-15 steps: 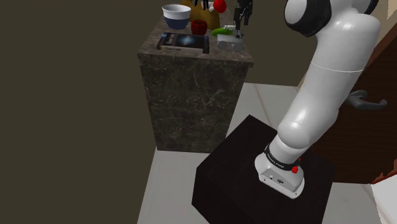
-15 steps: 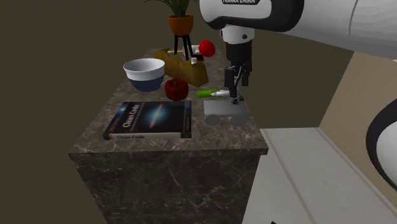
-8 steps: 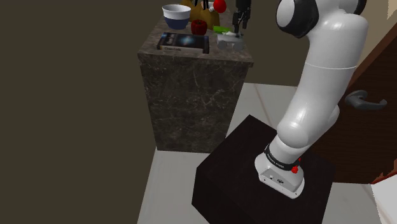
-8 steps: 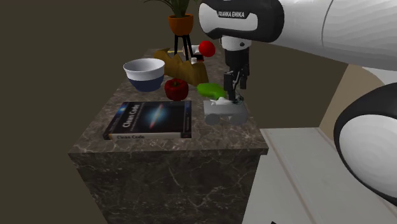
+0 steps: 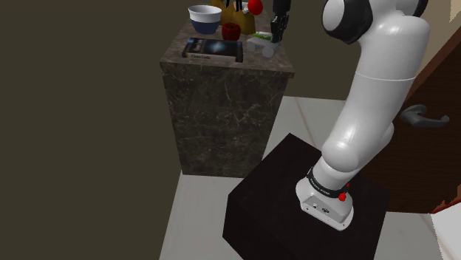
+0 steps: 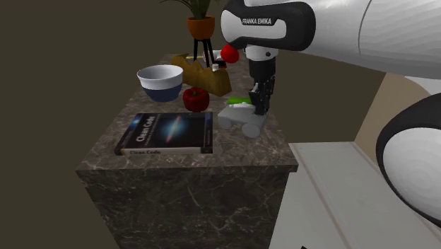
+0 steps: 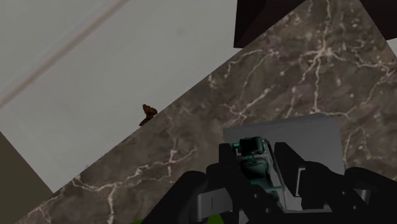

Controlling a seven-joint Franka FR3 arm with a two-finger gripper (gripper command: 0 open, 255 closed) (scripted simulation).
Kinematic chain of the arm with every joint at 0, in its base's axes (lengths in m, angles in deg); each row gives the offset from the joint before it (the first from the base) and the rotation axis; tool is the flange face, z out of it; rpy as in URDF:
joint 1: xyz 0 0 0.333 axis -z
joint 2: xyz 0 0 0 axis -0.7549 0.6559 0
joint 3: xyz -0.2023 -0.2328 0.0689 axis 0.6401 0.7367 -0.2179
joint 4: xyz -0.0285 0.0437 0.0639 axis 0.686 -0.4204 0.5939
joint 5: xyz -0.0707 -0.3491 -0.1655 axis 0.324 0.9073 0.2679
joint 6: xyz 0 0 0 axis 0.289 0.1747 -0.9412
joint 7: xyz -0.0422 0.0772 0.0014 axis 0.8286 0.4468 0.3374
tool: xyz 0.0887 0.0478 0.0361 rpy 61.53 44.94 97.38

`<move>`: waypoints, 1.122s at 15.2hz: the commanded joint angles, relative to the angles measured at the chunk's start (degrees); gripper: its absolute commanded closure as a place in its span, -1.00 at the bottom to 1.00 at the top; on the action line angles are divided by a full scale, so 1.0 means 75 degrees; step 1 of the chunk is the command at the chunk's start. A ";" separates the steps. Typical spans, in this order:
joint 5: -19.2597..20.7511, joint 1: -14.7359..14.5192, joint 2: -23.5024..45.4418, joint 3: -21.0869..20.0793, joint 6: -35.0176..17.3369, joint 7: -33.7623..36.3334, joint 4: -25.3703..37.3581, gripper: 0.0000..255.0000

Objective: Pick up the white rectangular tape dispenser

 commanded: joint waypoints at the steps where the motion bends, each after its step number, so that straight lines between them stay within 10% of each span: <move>1: 0.0013 0.0011 0.0017 0.0012 -0.0005 0.0003 -0.0027 1.00; 17: -0.0149 0.0206 0.0452 0.0047 0.1334 -0.0191 0.1735 1.00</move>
